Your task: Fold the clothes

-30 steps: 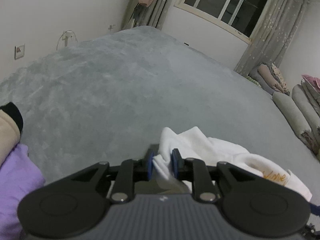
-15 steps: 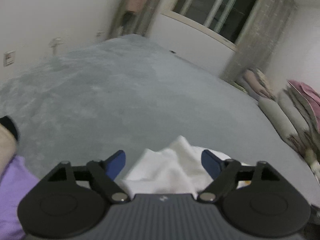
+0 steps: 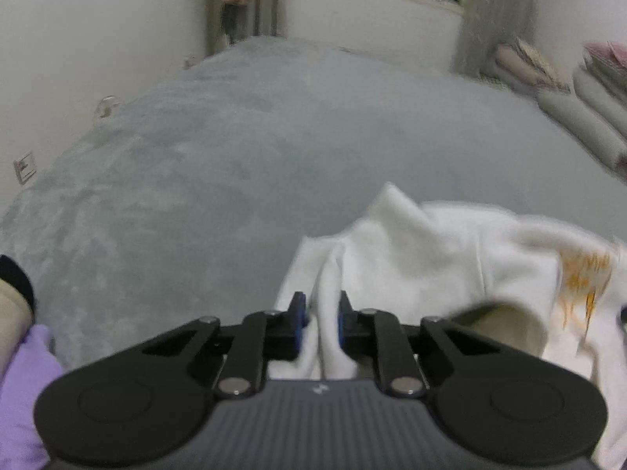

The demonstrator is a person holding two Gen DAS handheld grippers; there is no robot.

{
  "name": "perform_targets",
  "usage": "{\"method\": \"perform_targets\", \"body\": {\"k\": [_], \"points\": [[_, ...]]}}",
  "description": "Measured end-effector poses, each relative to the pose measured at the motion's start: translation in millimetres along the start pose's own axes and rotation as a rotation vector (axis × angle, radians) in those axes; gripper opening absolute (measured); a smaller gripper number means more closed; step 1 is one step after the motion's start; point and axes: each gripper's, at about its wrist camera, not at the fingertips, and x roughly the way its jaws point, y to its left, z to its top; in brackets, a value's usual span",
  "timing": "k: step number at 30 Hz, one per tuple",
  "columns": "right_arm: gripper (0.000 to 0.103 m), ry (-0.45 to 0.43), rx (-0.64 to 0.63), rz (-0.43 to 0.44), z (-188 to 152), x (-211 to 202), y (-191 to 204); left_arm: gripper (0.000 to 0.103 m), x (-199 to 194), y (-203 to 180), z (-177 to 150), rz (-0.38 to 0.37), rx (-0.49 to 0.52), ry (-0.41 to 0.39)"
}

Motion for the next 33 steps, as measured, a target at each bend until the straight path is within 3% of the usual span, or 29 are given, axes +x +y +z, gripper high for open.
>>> {"method": "perform_targets", "body": {"k": [5, 8, 9, 10, 12, 13, 15, 16, 17, 18, 19, 26, 27, 30, 31, 33], "points": [[0.002, -0.083, 0.021, 0.006, 11, -23, -6, 0.012, -24, 28, 15, -0.012, -0.076, -0.099], [0.009, -0.039, -0.009, 0.018, 7, -11, 2, 0.012, -9, 25, 6, -0.012, -0.032, -0.031], [0.024, -0.019, -0.022, 0.010, 4, -7, 6, 0.012, -5, 24, 4, -0.016, -0.030, -0.015], [0.046, 0.002, -0.035, 0.003, 0, -2, 9, 0.012, -2, 24, 3, -0.022, -0.033, -0.003], [0.068, 0.020, -0.054, 0.003, -5, 4, 12, 0.012, -2, 25, 4, -0.039, -0.045, -0.009], [0.072, 0.022, -0.060, 0.010, -6, 4, 13, 0.012, -3, 26, 5, -0.047, -0.043, -0.017], [0.072, 0.024, -0.059, 0.019, -7, 8, 15, 0.012, -5, 26, 5, -0.036, -0.032, -0.025], [0.061, 0.024, -0.067, 0.022, -8, 10, 17, 0.012, -6, 27, 6, -0.034, -0.040, -0.026], [0.048, 0.029, -0.080, 0.015, -8, 13, 18, 0.012, -7, 30, 6, -0.034, -0.053, -0.025], [0.017, 0.042, -0.078, -0.007, -8, 16, 17, 0.012, -7, 32, 7, -0.033, -0.066, -0.025], [0.002, 0.055, -0.073, -0.033, -8, 18, 15, 0.012, -9, 35, 8, -0.036, -0.081, -0.030], [0.003, 0.016, 0.038, -0.085, 3, 3, -15, 0.012, -27, 48, 20, -0.042, -0.165, -0.113], [0.010, 0.019, 0.049, -0.081, 3, 4, -17, 0.012, -29, 49, 21, -0.045, -0.168, -0.124], [0.058, 0.018, 0.038, -0.091, -1, 8, -15, 0.012, -30, 48, 22, -0.046, -0.160, -0.141], [0.065, 0.010, 0.023, -0.104, -2, 10, -14, 0.012, -31, 48, 23, -0.046, -0.159, -0.150], [0.066, -0.006, -0.013, -0.147, -4, 14, -9, 0.012, -33, 48, 25, -0.047, -0.159, -0.167]]}}
